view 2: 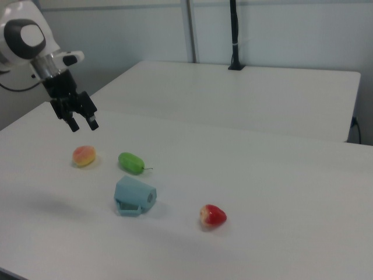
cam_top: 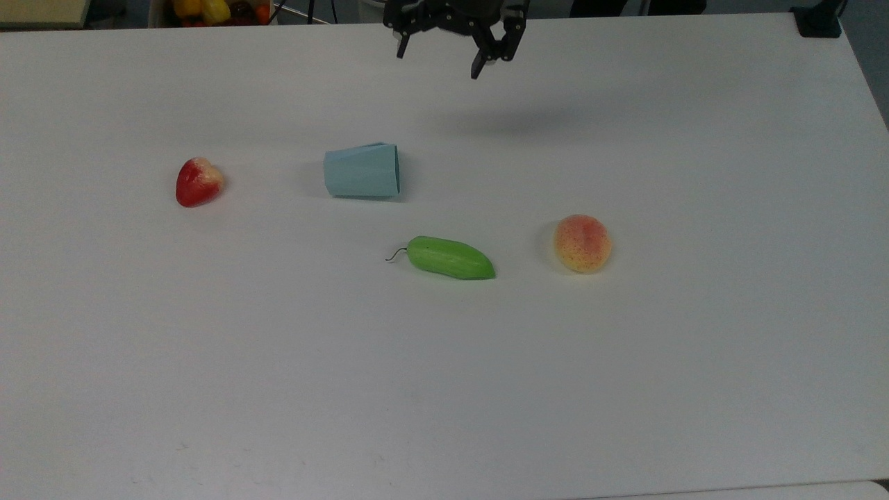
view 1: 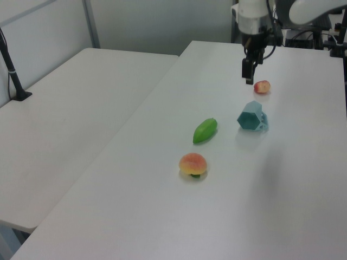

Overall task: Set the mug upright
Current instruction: 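Move the open gripper down toward the tipped light-blue mug, then close the gripper on the mug's rim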

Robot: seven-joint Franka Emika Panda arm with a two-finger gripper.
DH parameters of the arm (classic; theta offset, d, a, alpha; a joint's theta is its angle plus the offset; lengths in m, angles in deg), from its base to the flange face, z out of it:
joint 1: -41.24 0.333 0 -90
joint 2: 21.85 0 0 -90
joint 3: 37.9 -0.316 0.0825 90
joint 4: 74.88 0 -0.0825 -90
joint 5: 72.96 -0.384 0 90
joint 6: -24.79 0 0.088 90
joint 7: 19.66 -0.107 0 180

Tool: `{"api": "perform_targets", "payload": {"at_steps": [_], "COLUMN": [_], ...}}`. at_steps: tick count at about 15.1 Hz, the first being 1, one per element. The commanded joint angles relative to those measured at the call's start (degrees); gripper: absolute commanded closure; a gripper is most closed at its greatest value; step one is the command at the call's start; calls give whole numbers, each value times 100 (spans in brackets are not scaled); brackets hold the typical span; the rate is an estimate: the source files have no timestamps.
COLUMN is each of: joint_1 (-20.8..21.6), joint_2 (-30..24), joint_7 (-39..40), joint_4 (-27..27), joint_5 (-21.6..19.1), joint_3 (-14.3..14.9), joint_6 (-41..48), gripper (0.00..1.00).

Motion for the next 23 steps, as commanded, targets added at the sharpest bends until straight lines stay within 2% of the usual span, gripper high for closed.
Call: {"api": "perform_targets", "payload": {"at_steps": [1, 4, 10, 15, 20, 23], "joint_1": [148, 245, 201, 17, -98, -98], "joint_2": [-107, -2, 289, 456, 710, 772], "joint_7": [-617, -759, -1031, -1190, -1277, -1304], "joint_4": [792, 1153, 1707, 1822, 1822, 1822], "joint_5": [565, 866, 1753, 2228, 2501, 2510], "joint_3": [22, 22, 22, 48, 75, 75], "joint_6": [-766, -1065, -1267, -1575, -1857, -1901], "gripper": [0, 0, 0, 0, 0, 0]}}
